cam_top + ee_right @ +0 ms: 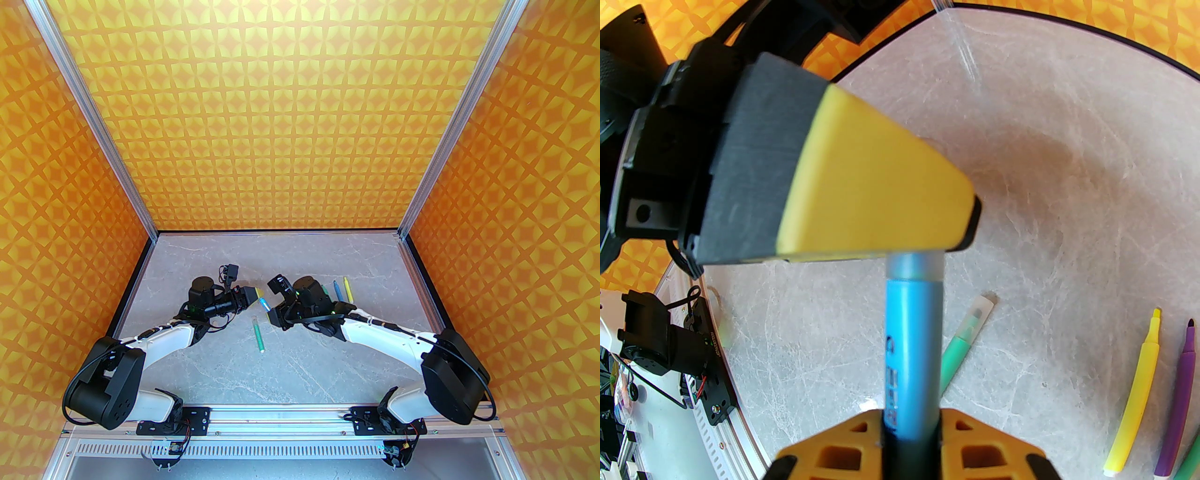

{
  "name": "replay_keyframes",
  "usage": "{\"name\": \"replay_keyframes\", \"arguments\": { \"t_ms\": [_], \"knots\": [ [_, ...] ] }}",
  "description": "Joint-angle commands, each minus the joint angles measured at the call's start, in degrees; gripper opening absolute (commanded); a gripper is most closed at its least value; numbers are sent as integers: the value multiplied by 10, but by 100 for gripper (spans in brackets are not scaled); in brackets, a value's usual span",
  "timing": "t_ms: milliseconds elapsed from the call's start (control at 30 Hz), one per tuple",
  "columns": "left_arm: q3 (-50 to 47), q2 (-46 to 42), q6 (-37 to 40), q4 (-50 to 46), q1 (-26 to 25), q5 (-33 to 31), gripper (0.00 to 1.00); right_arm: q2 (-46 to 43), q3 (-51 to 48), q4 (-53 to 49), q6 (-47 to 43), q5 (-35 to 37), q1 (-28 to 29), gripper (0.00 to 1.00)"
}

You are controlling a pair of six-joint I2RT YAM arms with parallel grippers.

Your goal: Open the pen caps

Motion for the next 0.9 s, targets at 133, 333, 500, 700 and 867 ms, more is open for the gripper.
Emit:
{"name": "replay_keyframes", "arguments": {
  "t_ms": [133,333,500,700,867],
  "knots": [
    [1,8,-26,56,35,-133,0,-45,-57,-112,-11,-21,4,0],
    [3,0,-39,49,39,-142,0,-69,-75,-110,-12,-15,4,0],
    [10,-5,-37,33,44,-142,0,-78,-83,-110,-13,-8,3,0],
    [83,-33,105,-224,48,-183,0,-84,-70,-112,-15,51,3,0],
    [167,-36,250,-463,48,-284,0,-51,-45,-108,-13,127,3,0]
  ]
}}
